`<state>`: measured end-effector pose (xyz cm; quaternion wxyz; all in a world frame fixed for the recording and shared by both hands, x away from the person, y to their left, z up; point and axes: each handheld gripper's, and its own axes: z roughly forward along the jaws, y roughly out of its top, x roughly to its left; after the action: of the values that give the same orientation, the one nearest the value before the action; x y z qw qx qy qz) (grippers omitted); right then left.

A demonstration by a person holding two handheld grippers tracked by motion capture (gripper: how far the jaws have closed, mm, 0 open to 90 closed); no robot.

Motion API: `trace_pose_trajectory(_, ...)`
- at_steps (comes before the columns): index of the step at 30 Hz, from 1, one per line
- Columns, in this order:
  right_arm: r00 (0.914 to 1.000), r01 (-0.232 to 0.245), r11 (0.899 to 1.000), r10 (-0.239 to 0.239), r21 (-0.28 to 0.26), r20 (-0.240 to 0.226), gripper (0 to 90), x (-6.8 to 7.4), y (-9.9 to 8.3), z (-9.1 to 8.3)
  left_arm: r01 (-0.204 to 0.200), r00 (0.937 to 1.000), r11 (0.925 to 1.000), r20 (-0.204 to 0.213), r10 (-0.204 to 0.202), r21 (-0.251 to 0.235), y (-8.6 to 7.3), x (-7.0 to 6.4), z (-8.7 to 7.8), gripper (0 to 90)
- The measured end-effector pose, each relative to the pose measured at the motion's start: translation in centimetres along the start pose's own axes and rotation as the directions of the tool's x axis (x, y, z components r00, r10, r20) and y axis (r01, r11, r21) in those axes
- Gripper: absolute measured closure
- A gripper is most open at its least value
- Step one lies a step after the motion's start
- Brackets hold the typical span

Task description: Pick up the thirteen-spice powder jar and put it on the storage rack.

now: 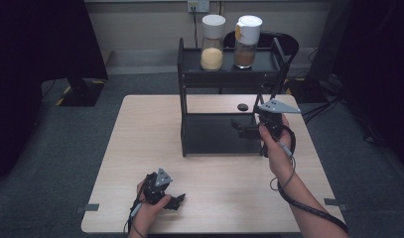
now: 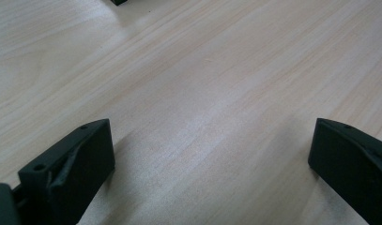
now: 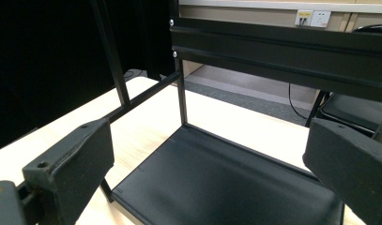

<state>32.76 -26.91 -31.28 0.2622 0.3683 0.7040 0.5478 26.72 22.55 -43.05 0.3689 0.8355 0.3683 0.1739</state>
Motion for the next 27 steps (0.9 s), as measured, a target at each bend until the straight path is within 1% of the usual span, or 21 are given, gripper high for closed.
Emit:
trace_pose_trajectory(5, 1.0, -0.008, 1.0, 0.008, 0.003, 0.003, 1.2, 0.0, -0.8, 0.0, 0.0, 1.0, 1.0, 0.0, 0.0, 0.0, 0.0, 0.0, 0.0, 0.0)
trace_pose_trajectory(10, 0.9998, -0.02, 1.0, 0.02, -0.002, -0.003, 1.2, -0.1, -1.5, -0.1, 0.0, 1.0, 1.0, 0.0, 0.0, 0.0, 0.0, 0.0, 0.0, 0.0)
trace_pose_trajectory(13, 0.9998, -0.02, 1.0, 0.02, 0.003, -0.004, 1.2, -0.2, -2.0, -0.1, 0.0, 1.0, 1.0, 0.0, 0.0, 0.0, 0.0, 0.0, 0.0, 0.0)
trace_pose_trajectory(17, 0.9994, -0.032, 0.999, 0.032, 0.004, -0.009, 1.1, -0.3, -2.7, -0.2, 0.0, 1.0, 1.0, 0.0, 0.0, 0.0, 0.0, 0.0, 0.0, 0.0)
trace_pose_trajectory(27, 0.9992, -0.035, 0.999, 0.035, 0.001, -0.018, 1.1, -0.6, -4.2, -0.4, 0.0, 1.0, 1.0, 0.0, 0.0, 0.0, 0.0, 0.0, 0.0, 0.0)
